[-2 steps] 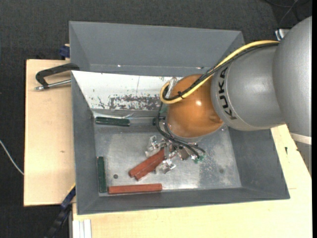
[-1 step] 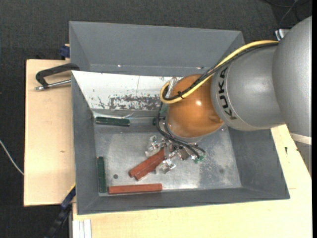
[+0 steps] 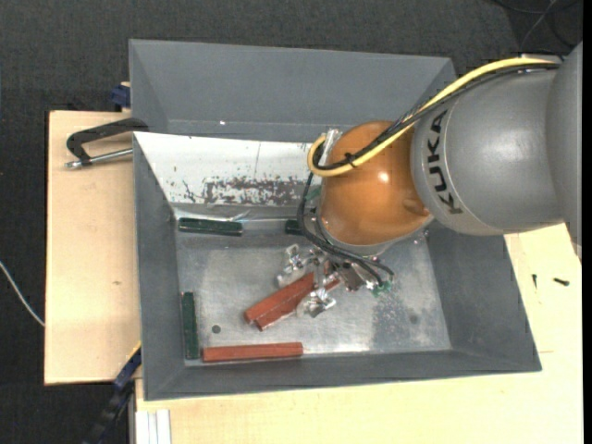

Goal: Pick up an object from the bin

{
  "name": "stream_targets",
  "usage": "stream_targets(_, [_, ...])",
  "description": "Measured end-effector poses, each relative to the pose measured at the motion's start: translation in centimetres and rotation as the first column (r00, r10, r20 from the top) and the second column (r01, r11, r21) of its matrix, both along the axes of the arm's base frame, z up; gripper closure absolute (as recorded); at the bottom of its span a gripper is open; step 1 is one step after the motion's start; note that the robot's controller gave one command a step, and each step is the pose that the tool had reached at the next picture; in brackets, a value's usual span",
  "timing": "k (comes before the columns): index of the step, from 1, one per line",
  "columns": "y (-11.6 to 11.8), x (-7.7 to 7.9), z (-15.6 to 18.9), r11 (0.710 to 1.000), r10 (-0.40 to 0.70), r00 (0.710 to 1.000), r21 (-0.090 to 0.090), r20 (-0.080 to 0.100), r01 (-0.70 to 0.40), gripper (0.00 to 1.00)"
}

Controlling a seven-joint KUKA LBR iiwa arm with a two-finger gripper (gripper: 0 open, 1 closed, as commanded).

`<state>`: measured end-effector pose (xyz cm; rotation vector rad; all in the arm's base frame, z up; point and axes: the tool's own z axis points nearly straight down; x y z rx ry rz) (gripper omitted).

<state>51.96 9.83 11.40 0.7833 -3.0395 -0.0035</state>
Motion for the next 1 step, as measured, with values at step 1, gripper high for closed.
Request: stream_targets(1, [-0.21,-0.44,14.25,0.999,-0.051,0.999,0.001,0.008,0.051,1.0])
